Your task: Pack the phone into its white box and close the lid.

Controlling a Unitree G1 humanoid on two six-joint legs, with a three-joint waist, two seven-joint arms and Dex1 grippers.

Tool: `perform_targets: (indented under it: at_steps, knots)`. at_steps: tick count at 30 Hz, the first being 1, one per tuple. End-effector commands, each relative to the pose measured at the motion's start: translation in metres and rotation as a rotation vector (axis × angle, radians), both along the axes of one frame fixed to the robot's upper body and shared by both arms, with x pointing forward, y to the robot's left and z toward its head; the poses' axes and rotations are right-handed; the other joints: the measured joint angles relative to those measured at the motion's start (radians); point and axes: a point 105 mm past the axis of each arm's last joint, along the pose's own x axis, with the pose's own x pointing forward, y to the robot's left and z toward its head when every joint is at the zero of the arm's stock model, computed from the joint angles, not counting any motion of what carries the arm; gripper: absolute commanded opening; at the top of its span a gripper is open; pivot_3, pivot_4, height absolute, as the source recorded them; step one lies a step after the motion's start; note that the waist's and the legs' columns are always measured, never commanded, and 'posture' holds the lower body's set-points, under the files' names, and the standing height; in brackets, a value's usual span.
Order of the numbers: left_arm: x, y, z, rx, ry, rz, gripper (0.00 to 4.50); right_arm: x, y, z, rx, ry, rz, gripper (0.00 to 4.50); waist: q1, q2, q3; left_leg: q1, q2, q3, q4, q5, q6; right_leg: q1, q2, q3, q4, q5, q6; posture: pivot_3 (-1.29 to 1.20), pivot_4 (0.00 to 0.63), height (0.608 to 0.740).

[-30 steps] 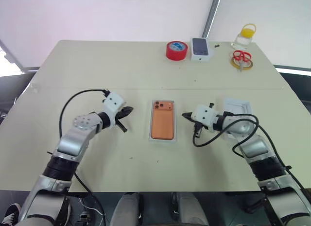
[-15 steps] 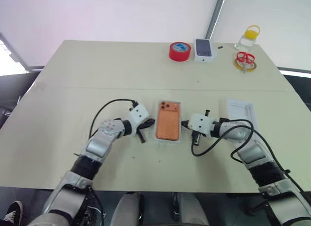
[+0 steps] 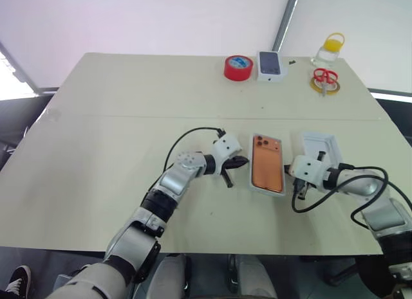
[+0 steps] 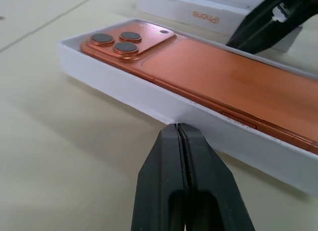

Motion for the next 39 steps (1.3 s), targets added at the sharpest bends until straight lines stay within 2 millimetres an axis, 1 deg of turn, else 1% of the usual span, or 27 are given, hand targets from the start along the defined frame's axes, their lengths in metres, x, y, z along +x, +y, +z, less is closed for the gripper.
perform_targets:
  at_steps: [1,5,9,12,17,18,21,22,24,27,29,33,35,36,37,38,39]
  knots:
    - [-0.012,-0.012,0.010,-0.042,-0.018,-0.079,0.05,0.001,0.001,0.017,0.021,-0.063,0.010,0.00,0.000,0.000,0.000,0.000,0.000,0.000,0.000,0.000,0.000,0.000,0.000,0.000,0.000,0.000,0.000,0.00,0.150,0.740]
    - [-0.012,-0.009,0.007,-0.019,-0.038,-0.086,0.05,-0.001,-0.002,0.014,0.004,-0.057,0.016,0.00,0.001,0.000,0.000,0.000,0.001,0.000,0.000,0.000,0.000,0.000,0.001,0.000,0.000,-0.001,-0.001,0.00,0.150,0.740]
    - [0.001,0.001,0.005,0.000,-0.053,-0.006,0.05,-0.001,0.000,0.014,0.008,-0.049,0.023,0.00,0.001,0.000,0.000,0.000,0.001,0.000,0.000,0.000,0.000,0.000,0.001,0.000,0.000,-0.001,-0.001,0.00,0.150,0.740]
    - [0.004,0.009,0.004,0.008,-0.062,0.015,0.05,0.000,-0.001,0.014,0.006,-0.049,0.021,0.00,0.000,0.000,0.000,0.000,0.001,0.000,0.000,0.000,0.000,0.000,0.001,0.000,0.000,-0.001,-0.001,0.00,0.150,0.740]
    - [0.015,0.037,0.016,-0.017,-0.097,0.085,0.05,-0.002,-0.018,0.015,-0.026,-0.045,-0.005,0.00,0.000,0.000,0.000,0.000,0.001,0.000,0.000,0.000,0.000,0.000,0.001,0.000,0.000,-0.001,-0.001,0.00,0.150,0.740]
    - [0.016,0.040,0.018,-0.024,-0.096,0.094,0.05,-0.003,-0.021,0.015,-0.030,-0.046,-0.009,0.00,0.000,0.000,0.000,0.000,0.001,0.000,0.000,0.000,0.000,0.000,0.001,0.000,0.000,-0.001,-0.001,0.00,0.150,0.740]
    - [0.017,0.060,0.030,-0.036,-0.139,0.117,0.05,-0.007,-0.033,0.012,-0.049,-0.038,-0.028,0.00,0.002,0.000,0.000,0.000,0.001,0.000,0.000,0.000,0.000,0.000,0.001,0.000,0.000,0.000,-0.001,0.00,0.150,0.740]
    - [0.017,0.065,0.032,-0.030,-0.163,0.118,0.05,-0.008,-0.035,0.012,-0.047,-0.037,-0.033,0.00,0.002,0.001,0.000,0.000,0.001,0.000,0.000,0.000,0.000,0.000,0.001,0.000,0.000,0.000,-0.001,0.00,0.150,0.740]
    - [0.014,0.074,0.035,-0.034,-0.156,0.121,0.05,-0.010,-0.037,0.012,-0.051,-0.039,-0.034,0.00,0.001,0.001,0.000,0.000,0.001,0.000,0.000,0.000,0.000,0.000,0.001,0.001,0.000,0.000,-0.001,0.00,0.150,0.740]
    - [0.013,0.089,0.038,-0.009,-0.188,0.140,0.05,-0.018,-0.039,0.014,-0.032,-0.035,-0.025,0.00,0.002,0.001,0.000,0.000,0.001,0.000,0.000,0.000,0.000,0.000,0.001,0.001,0.000,0.000,-0.001,0.00,0.150,0.740]
    - [0.012,0.096,0.042,-0.021,-0.202,0.149,0.05,-0.020,-0.036,0.021,0.032,-0.041,-0.025,0.00,0.001,0.001,0.000,0.000,0.001,0.000,0.000,0.000,0.000,0.000,0.001,0.001,0.000,-0.001,-0.001,0.00,0.150,0.740]
    - [0.005,0.114,0.044,-0.022,-0.171,0.134,0.05,-0.015,-0.014,0.047,0.231,-0.050,-0.027,0.00,-0.008,0.001,0.000,0.001,0.002,0.000,0.000,0.000,0.000,0.000,0.002,0.001,0.000,-0.001,-0.002,0.00,0.150,0.740]
    - [0.000,0.124,0.044,-0.016,-0.132,0.111,0.00,-0.013,-0.012,0.055,0.320,-0.026,-0.060,0.54,-0.011,0.001,0.000,0.001,0.003,0.000,0.000,0.000,0.000,0.000,0.003,0.001,0.001,-0.001,-0.001,0.00,0.150,0.740]
    - [-0.004,0.129,0.043,-0.008,-0.099,0.094,0.57,-0.011,-0.013,0.058,0.337,-0.030,-0.079,0.91,-0.012,0.001,0.000,0.001,0.003,0.000,0.000,0.000,0.000,0.000,0.003,0.001,0.001,-0.001,-0.001,0.00,0.150,0.740]
    - [-0.006,0.134,0.043,0.006,-0.096,0.083,0.91,-0.011,-0.013,0.060,0.343,-0.028,-0.092,1.37,-0.014,0.001,0.000,0.001,0.003,-0.001,0.000,0.000,0.000,0.000,0.003,0.001,0.001,-0.001,-0.002,0.00,0.150,0.740]
    - [-0.006,0.139,0.044,0.018,-0.119,0.083,1.32,-0.010,-0.015,0.061,0.334,-0.029,-0.110,1.85,-0.013,0.001,0.000,0.001,0.003,-0.001,0.000,0.000,0.000,0.000,0.003,0.001,0.001,-0.001,-0.002,0.00,0.150,0.740]
    - [-0.007,0.145,0.047,0.012,-0.132,0.082,1.89,-0.007,-0.016,0.062,0.325,-0.035,-0.135,2.44,-0.011,0.001,0.000,0.001,0.003,-0.001,0.000,0.000,0.000,0.000,0.003,0.001,0.001,-0.001,-0.002,0.00,0.150,0.740]
